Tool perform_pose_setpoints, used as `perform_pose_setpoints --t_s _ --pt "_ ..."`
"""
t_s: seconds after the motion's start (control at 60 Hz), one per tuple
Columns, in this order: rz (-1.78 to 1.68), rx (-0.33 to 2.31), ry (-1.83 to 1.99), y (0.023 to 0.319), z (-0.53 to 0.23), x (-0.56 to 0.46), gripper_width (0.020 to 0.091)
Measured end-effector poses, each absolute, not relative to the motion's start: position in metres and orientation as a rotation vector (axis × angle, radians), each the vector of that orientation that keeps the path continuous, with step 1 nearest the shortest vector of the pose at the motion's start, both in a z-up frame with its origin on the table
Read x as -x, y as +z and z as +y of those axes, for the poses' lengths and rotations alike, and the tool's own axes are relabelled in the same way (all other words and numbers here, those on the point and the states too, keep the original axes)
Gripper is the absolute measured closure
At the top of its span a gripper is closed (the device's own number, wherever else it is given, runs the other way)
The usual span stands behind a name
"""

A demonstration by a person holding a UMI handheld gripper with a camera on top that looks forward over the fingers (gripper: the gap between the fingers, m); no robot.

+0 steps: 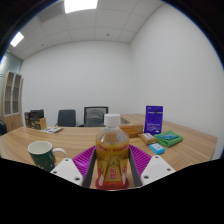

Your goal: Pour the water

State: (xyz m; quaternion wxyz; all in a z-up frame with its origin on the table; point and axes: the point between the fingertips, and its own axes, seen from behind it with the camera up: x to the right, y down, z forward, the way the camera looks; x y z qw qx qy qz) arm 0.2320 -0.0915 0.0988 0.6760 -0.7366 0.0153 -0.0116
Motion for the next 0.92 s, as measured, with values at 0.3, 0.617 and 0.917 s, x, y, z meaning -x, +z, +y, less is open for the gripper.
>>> perform_pose_setpoints --t_s 0.3,0.617,0.917 --pt "-0.043 1.699 0.005 0.115 -0.119 -0.217 0.0254" --pt "-0.043 1.651 0.034 0.161 -0.235 -0.194 0.0257" --pt "-0.032 1.645 0.224 0.154 -0.36 -0.124 0.0262"
